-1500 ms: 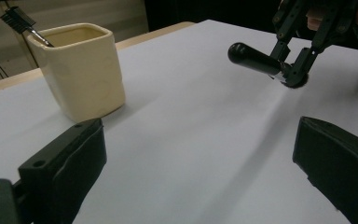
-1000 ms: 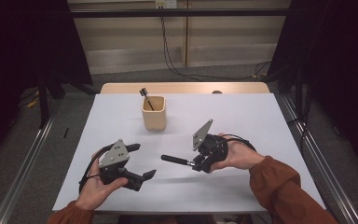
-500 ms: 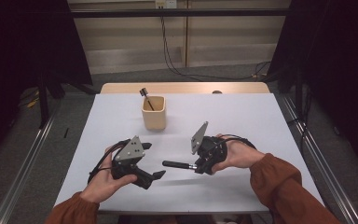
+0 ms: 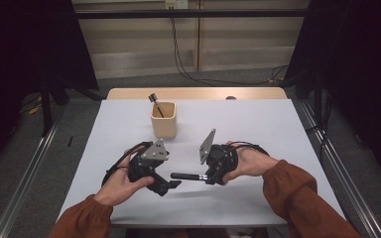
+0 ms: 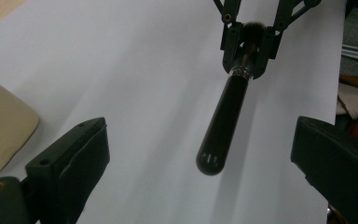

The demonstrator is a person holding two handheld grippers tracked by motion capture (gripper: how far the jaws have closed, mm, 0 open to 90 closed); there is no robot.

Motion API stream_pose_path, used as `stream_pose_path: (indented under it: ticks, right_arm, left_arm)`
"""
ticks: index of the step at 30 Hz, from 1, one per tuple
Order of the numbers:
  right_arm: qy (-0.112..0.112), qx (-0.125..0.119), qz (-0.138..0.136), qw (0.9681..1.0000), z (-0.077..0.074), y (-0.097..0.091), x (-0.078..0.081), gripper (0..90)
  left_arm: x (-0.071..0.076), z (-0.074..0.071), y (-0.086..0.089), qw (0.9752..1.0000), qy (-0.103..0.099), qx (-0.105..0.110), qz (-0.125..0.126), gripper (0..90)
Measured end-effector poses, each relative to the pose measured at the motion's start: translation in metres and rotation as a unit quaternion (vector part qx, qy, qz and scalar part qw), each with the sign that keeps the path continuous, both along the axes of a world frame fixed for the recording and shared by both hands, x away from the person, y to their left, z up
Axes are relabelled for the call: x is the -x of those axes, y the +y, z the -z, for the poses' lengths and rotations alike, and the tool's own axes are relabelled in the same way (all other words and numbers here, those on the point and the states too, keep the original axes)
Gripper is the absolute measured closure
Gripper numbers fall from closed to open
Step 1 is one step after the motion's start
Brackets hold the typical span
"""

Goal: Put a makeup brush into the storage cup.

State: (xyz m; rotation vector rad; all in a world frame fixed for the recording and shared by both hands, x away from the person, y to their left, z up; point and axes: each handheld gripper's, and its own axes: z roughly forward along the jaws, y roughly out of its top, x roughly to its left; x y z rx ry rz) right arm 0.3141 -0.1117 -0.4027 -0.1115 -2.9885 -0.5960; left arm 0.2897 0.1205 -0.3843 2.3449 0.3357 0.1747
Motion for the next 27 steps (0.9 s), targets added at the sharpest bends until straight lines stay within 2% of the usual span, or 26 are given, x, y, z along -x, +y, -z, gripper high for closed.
stream_pose_path:
  ticks: [3,8,13,15,17,18,19,22,24,27]
  right_arm:
    - [0.003,0.01,0.0,1.0,-0.001,0.002,-0.001,71.7]
    - [0.005,0.024,-0.01,0.9996,-0.001,0.006,-0.002,71.8]
    - [0.005,0.041,-0.018,0.999,-0.001,0.009,-0.003,71.7]
    - [0.006,0.043,-0.021,0.9989,-0.002,0.01,-0.003,71.7]
    - [0.008,0.045,-0.022,0.9987,-0.002,0.012,-0.003,71.7]
    - [0.009,0.047,-0.022,0.9986,-0.002,0.012,-0.003,71.7]
    - [0.007,0.048,-0.024,0.9985,-0.002,0.013,-0.003,71.7]
    - [0.008,0.048,-0.026,0.9985,-0.001,0.012,-0.003,71.7]
    - [0.008,0.049,-0.024,0.9985,-0.001,0.012,-0.003,71.7]
    - [0.005,0.048,-0.026,0.9985,-0.001,0.013,-0.002,71.7]
  left_arm:
    - [-0.003,0.001,-0.006,0.9997,0.008,-0.022,0.01,4.2]
    - [-0.007,0.003,-0.014,0.9973,0.032,-0.058,0.03,4.4]
    - [-0.008,0.005,-0.023,0.9919,0.054,-0.103,0.051,5.5]
    - [-0.01,0.005,-0.025,0.9898,0.061,-0.113,0.061,5.5]
    - [-0.01,0.006,-0.028,0.9887,0.063,-0.118,0.068,5.8]
    - [-0.009,0.006,-0.028,0.9884,0.069,-0.111,0.078,5.6]
    - [-0.01,0.006,-0.028,0.987,0.081,-0.109,0.086,5.1]
    - [-0.007,0.007,-0.03,0.9853,0.074,-0.123,0.093,5.2]
    - [-0.006,0.009,-0.031,0.9845,0.08,-0.125,0.095,5.3]
    - [-0.006,0.011,-0.032,0.9851,0.071,-0.128,0.092,7.1]
